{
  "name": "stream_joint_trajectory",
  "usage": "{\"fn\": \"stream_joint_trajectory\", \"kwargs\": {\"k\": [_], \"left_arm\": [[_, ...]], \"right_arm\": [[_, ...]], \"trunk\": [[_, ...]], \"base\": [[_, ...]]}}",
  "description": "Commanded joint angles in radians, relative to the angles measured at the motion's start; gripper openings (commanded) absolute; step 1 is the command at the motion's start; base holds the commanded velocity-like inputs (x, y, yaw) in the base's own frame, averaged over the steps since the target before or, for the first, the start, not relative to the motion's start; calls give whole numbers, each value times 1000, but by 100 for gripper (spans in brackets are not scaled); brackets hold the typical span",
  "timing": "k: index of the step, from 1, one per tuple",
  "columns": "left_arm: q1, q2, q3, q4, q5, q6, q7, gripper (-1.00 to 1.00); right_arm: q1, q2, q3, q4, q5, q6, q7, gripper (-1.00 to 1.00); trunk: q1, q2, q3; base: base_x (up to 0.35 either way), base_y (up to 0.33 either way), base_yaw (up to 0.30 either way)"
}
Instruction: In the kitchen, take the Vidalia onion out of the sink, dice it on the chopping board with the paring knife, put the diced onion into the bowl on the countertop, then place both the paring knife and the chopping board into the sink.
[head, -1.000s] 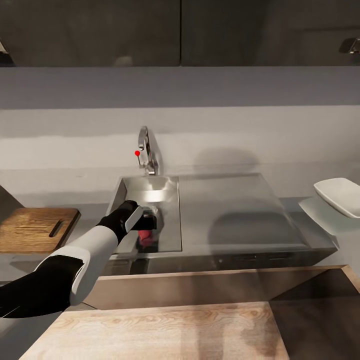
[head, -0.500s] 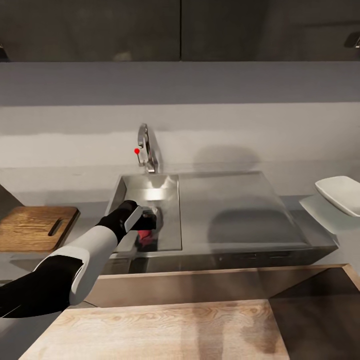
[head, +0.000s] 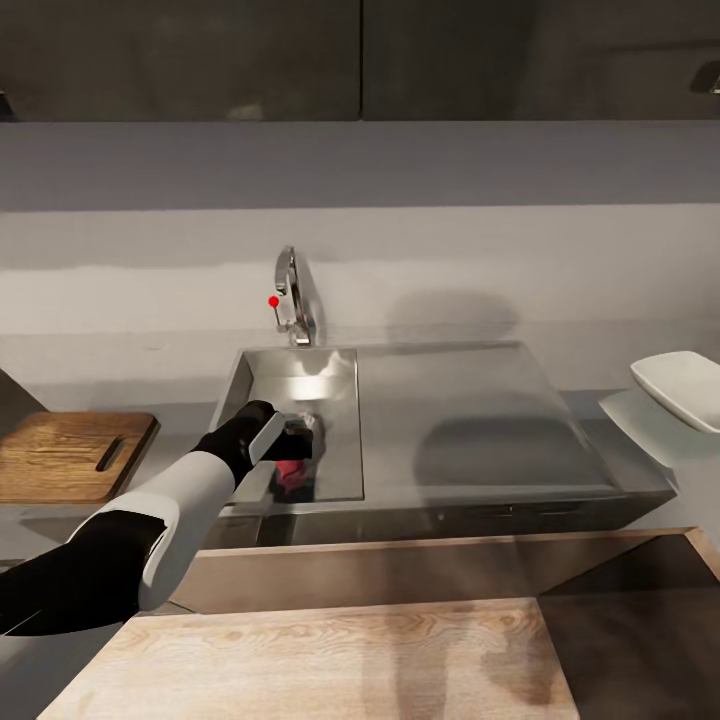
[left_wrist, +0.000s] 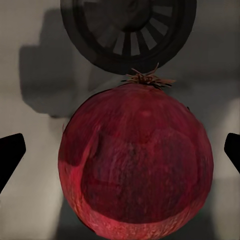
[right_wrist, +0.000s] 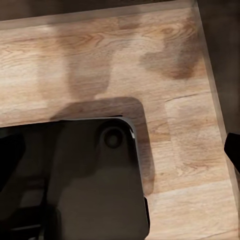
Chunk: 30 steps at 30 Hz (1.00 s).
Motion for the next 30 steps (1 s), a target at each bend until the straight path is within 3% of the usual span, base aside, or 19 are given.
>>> {"fn": "stream_joint_trajectory", "kwargs": {"k": [1,5,6,20,30], "left_arm": [[0,0,-7,-1,11,4,8,100],[0,0,-7,-1,11,4,8,100],[1,0,-7,-1,10,4,8,-100],[29,1,-7,-3,11,4,8,-100],[29,2,-7,-3,11,4,8,-100]], "right_arm": [[0,-1,8,-2,-5,-1,-9,100],[0,-2,7,-2,-8,-2,-11,100],[0,-2,6,-2,-8,-2,-11,100],[1,0,5,-2,-10,-4,-11,100],[0,0,5,-2,-12,-4,-11,100]], "trunk": [[0,-1,-1],[0,-1,-1],[0,-1,-1],[0,-1,0],[0,-1,13]], "base": [[0,0,0],[0,0,0],[0,0,0],[0,0,0],[0,0,0]]}}
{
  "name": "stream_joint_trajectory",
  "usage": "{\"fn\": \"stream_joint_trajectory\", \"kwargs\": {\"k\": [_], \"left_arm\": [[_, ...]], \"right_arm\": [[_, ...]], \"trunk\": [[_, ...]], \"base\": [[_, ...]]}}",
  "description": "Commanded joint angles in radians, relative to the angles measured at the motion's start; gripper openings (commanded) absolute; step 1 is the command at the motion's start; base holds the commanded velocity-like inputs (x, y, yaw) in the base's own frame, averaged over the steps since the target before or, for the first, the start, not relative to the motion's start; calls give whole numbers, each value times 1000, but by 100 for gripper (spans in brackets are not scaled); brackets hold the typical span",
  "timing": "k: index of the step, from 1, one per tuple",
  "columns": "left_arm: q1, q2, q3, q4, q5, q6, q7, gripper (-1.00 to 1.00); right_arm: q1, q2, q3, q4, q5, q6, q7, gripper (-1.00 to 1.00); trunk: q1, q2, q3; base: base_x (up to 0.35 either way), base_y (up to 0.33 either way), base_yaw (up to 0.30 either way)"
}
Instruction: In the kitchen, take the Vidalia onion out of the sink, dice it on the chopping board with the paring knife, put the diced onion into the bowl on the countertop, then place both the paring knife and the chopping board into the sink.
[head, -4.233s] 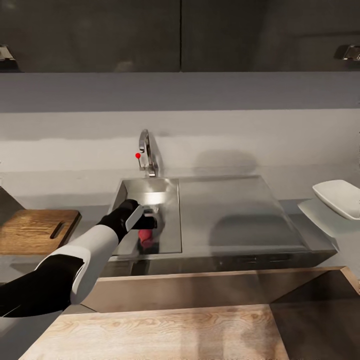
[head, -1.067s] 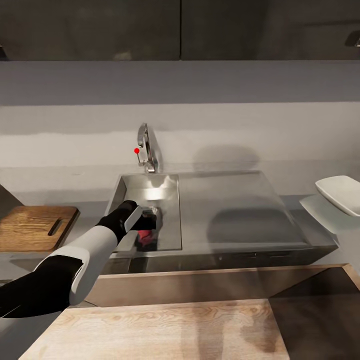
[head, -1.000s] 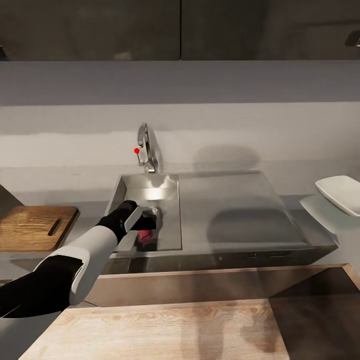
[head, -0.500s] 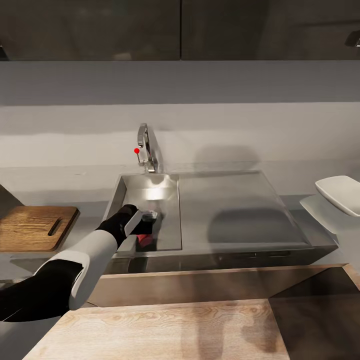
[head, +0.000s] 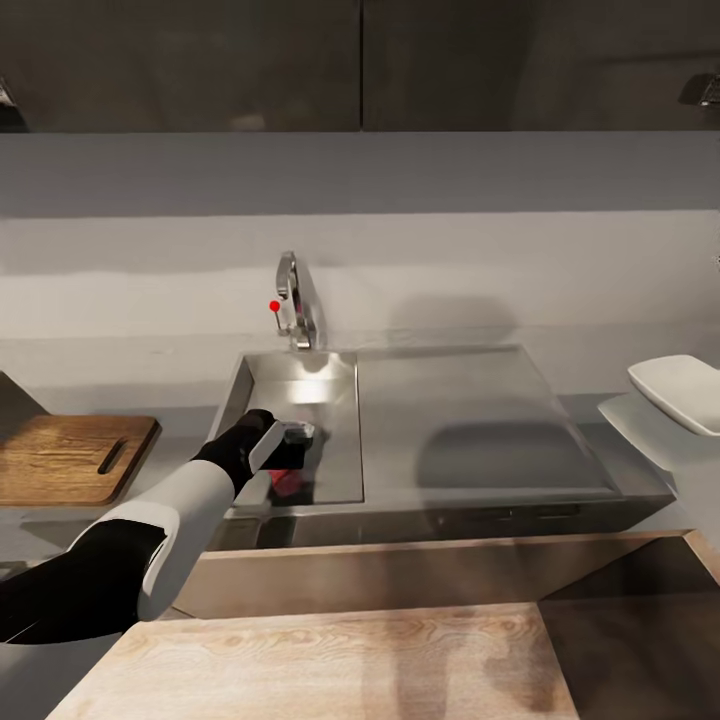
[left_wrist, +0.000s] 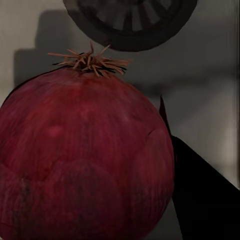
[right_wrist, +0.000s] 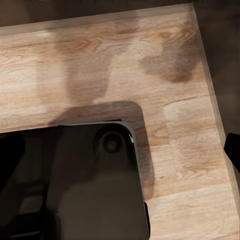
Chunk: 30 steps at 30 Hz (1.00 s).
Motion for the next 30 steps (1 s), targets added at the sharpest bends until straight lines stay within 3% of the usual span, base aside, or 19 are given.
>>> {"fn": "stream_joint_trajectory", "kwargs": {"k": [1,9,15,20,24,30], "left_arm": [[0,1,-7,-1,9,4,8,-100],[0,-1,-7,-10,9,4,8,-100],[0,0,-7,-109,9,10,9,-100],[25,7,-7,-326,10,52,10,-100],[117,21,-7,-552,11,113,9,-100],[295,50,-6,-840,11,133,9,-100]], "right_arm": [[0,0,8,-2,-4,-1,-8,100],[1,1,8,-1,-3,-1,-8,100],[1,1,8,0,-2,0,-8,100],[0,1,8,0,-2,1,-8,100],[0,1,8,0,-2,1,-8,100],[1,2,8,0,-1,1,-7,100]], "trunk": [[0,-1,0],[0,-1,12],[0,-1,21],[0,-1,29],[0,-1,36],[0,-1,45]], "base": [[0,0,0],[0,0,0],[0,0,0],[0,0,0],[0,0,0],[0,0,0]]}}
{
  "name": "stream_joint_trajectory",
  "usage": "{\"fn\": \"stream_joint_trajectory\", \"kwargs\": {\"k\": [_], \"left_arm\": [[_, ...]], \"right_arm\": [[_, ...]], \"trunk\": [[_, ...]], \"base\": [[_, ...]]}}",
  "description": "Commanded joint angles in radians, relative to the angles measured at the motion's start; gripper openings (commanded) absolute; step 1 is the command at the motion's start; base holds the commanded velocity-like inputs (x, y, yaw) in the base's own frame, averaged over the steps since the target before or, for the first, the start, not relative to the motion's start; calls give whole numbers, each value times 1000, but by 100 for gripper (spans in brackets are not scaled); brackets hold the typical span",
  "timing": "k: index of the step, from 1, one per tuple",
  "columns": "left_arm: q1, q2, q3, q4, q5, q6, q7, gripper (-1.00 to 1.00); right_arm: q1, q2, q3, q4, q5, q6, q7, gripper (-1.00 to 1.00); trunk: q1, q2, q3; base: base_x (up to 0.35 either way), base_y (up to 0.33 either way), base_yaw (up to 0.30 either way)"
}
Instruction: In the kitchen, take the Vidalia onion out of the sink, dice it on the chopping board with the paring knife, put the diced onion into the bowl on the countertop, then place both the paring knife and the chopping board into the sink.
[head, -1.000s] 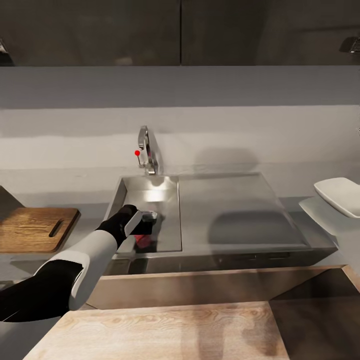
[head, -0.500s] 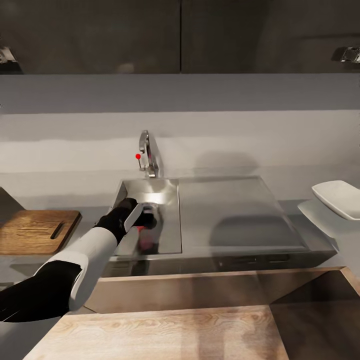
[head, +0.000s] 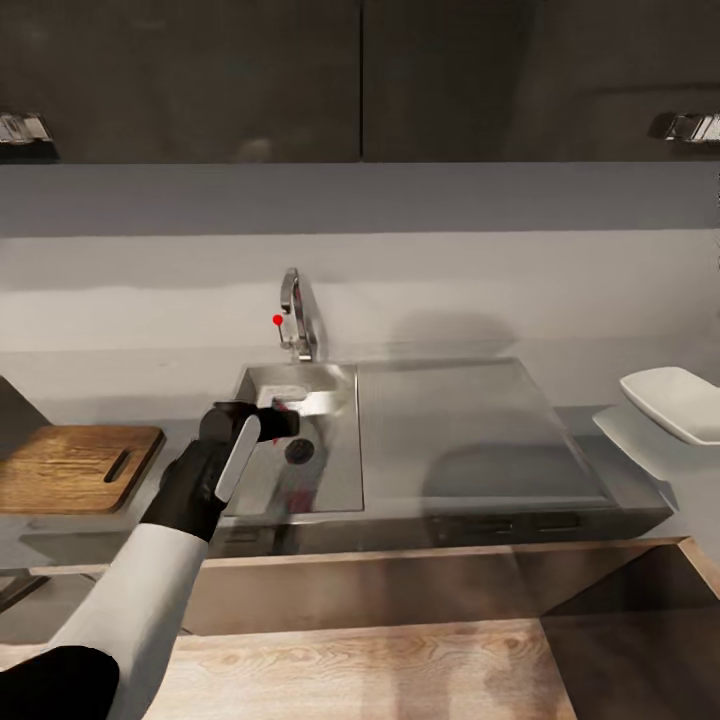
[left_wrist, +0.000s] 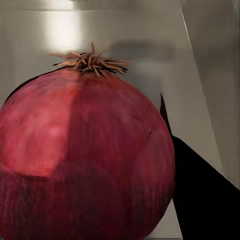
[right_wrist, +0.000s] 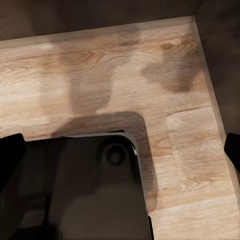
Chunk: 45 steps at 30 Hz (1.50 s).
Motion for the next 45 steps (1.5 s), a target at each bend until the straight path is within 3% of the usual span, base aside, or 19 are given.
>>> {"fn": "stream_joint_trajectory", "kwargs": {"k": [1,7,12,28,45], "left_arm": [[43,13,-1,-69,10,4,10,-100],[157,58,-1,-266,12,5,10,-100],[199,70,0,-329,12,5,9,-100],[208,72,2,-394,12,5,10,-100],[208,72,2,-402,12,7,10,-100]], "right_arm": [[0,-1,8,-3,-4,-1,-8,100],[0,0,8,-3,-4,-1,-8,100],[0,0,8,-3,-3,-1,-8,100],[0,0,8,-2,-1,-1,-8,100],[0,0,8,-1,0,1,-7,100]], "trunk": [[0,-1,0],[0,-1,10],[0,-1,18],[0,-1,43],[0,-1,69]], "base": [[0,0,0],[0,0,0],[0,99,0],[-45,279,0],[-11,212,0]]}}
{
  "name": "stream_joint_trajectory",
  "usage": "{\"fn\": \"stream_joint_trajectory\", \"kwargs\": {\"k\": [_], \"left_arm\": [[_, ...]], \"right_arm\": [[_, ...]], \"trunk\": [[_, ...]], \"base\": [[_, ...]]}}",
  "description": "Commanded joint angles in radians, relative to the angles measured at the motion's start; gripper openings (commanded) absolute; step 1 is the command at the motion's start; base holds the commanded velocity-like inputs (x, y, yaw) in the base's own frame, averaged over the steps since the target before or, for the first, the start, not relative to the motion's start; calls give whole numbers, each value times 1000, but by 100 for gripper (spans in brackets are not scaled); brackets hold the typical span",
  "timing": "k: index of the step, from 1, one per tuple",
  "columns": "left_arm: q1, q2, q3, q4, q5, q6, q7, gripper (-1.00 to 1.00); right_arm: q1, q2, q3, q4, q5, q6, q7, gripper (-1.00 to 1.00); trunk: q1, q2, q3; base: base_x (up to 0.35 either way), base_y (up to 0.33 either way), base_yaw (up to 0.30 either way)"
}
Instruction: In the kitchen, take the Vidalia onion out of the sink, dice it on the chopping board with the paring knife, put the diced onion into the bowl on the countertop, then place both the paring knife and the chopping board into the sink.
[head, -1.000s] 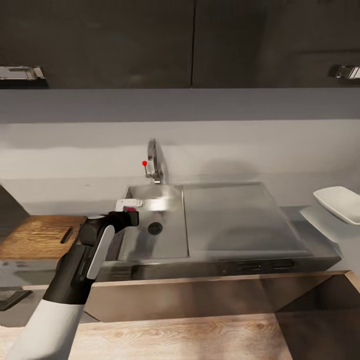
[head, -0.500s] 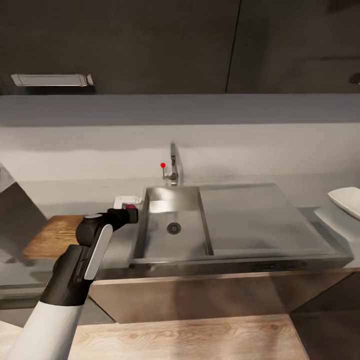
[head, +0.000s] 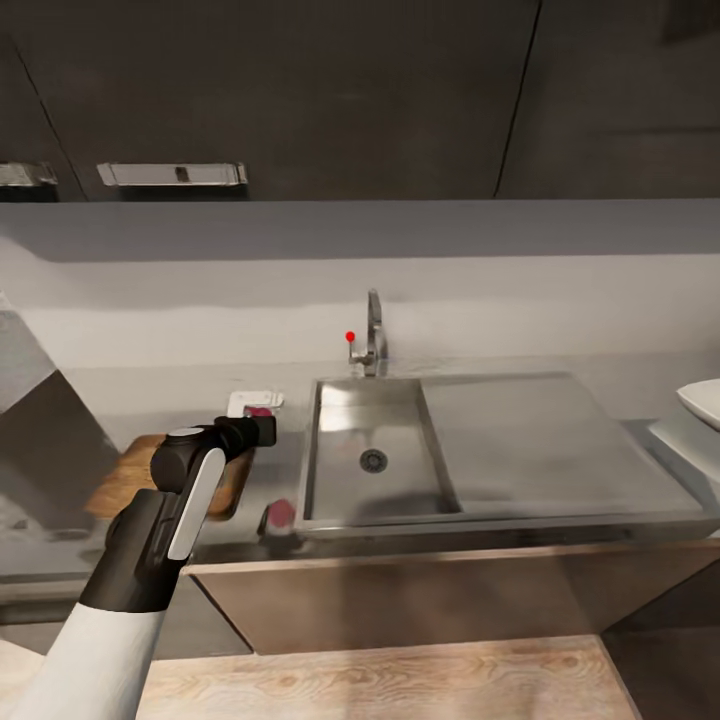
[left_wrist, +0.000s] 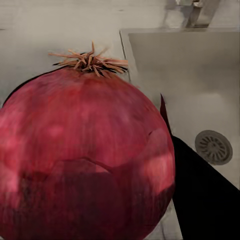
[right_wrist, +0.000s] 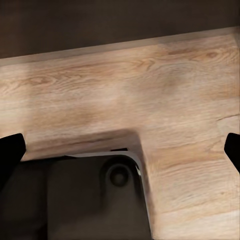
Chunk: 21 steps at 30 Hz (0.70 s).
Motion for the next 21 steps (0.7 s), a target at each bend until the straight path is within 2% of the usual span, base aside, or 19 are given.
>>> {"fn": "stream_joint_trajectory", "kwargs": {"k": [1,13,21], "left_arm": [[0,1,-2,-1,9,3,11,-100],[11,1,-2,2,9,2,10,-100],[15,1,-2,9,9,2,10,-100]], "right_arm": [[0,-1,8,-3,-4,-1,-9,100],[0,-1,8,-3,-4,-1,-8,100],[0,-1,8,-3,-4,-1,-8,100]], "trunk": [[0,-1,0],[0,-1,18],[0,-1,30]], "base": [[-71,300,0],[-86,302,0],[-21,304,0]]}}
